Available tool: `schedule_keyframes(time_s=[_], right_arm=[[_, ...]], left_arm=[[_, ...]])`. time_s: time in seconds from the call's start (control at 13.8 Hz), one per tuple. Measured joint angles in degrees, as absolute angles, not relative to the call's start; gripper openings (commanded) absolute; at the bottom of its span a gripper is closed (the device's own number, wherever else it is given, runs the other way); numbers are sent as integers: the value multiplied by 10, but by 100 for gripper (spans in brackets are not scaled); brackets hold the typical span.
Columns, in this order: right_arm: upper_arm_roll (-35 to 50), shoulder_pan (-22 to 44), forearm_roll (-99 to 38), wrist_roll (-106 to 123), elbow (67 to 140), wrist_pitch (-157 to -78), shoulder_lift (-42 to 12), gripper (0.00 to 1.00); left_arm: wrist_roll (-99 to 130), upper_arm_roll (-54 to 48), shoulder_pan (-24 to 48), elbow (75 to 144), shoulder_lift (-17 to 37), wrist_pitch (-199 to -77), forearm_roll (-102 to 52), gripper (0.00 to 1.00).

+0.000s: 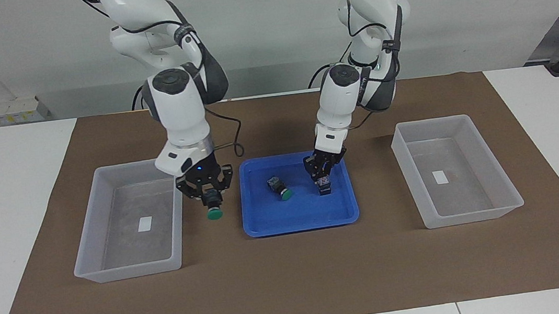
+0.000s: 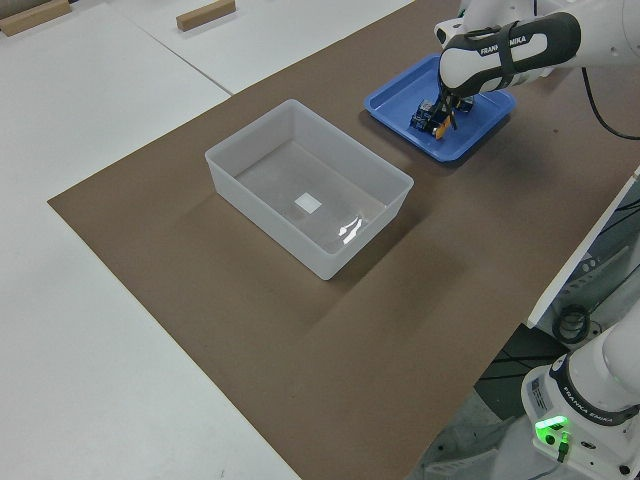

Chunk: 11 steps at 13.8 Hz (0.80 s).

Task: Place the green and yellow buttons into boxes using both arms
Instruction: 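Place the yellow button with the left gripper while the right gripper places green, then return the left gripper and the right gripper to the tray for more buttons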

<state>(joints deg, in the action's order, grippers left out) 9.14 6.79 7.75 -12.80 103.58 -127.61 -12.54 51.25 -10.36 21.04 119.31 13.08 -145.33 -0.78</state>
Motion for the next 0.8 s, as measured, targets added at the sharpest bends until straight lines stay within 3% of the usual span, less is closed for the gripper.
schedule_keyframes(time_s=[0.36, 0.65, 0.73, 0.8], right_arm=[[91, -40, 77, -66, 1066, -1289, -119, 0], [91, -95, 76, -26, 1114, -1347, -135, 0], [90, -109, 76, -10, 1120, -1371, -147, 1], [90, -120, 76, 3, 1122, -1392, -161, 11]], left_arm=[[498, -99, 153, 1088, 128, -1340, -8, 0], [349, -97, 36, 1046, 126, -1292, -8, 0], [304, -97, 6, 1044, 126, -1287, -8, 0], [267, -97, -19, 1044, 126, -1285, -8, 0]])
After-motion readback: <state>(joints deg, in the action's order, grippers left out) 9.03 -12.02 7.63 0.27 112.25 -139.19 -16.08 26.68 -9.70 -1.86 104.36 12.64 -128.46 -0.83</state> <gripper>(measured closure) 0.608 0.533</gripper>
